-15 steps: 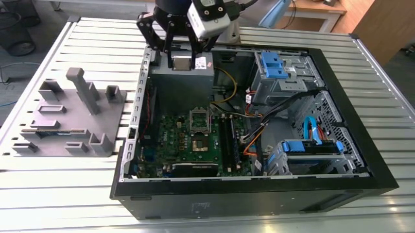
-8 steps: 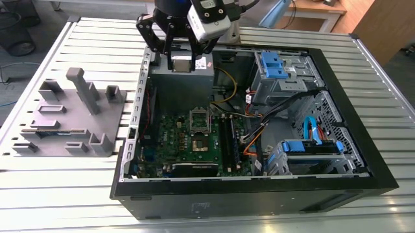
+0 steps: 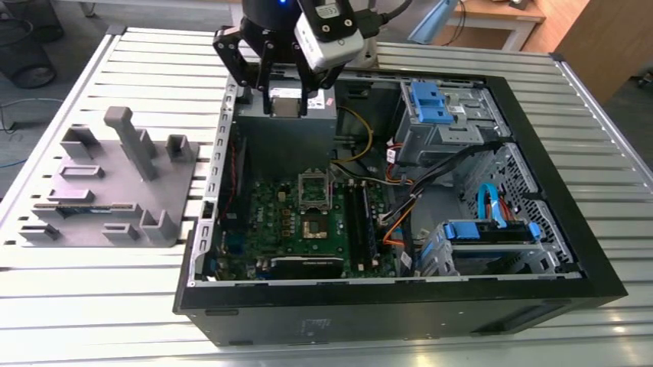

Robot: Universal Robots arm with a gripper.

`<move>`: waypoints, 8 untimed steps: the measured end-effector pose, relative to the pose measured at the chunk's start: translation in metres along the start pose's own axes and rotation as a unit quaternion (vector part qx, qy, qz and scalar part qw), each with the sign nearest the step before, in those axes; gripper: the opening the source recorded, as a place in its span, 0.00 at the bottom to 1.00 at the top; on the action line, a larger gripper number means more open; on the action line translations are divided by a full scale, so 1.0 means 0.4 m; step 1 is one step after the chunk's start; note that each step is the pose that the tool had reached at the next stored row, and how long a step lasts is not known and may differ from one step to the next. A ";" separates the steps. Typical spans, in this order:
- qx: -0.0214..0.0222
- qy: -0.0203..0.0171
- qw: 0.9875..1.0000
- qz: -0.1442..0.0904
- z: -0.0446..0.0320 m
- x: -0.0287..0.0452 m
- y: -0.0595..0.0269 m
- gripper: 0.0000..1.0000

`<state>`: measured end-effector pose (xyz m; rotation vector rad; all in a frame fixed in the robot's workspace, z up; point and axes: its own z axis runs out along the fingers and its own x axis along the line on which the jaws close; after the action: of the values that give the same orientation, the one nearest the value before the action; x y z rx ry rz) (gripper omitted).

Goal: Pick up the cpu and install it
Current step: 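Pick up the cpu and move it towards the insertion slot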

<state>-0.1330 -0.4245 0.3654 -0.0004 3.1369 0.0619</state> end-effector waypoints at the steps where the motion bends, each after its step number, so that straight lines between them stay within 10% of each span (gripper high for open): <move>1: 0.000 0.000 1.000 0.000 0.000 0.000 0.000 0.47; 8: 0.000 0.000 1.000 0.000 0.000 0.000 -0.003 0.47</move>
<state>-0.1330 -0.4256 0.3654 -0.0006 3.1371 0.0617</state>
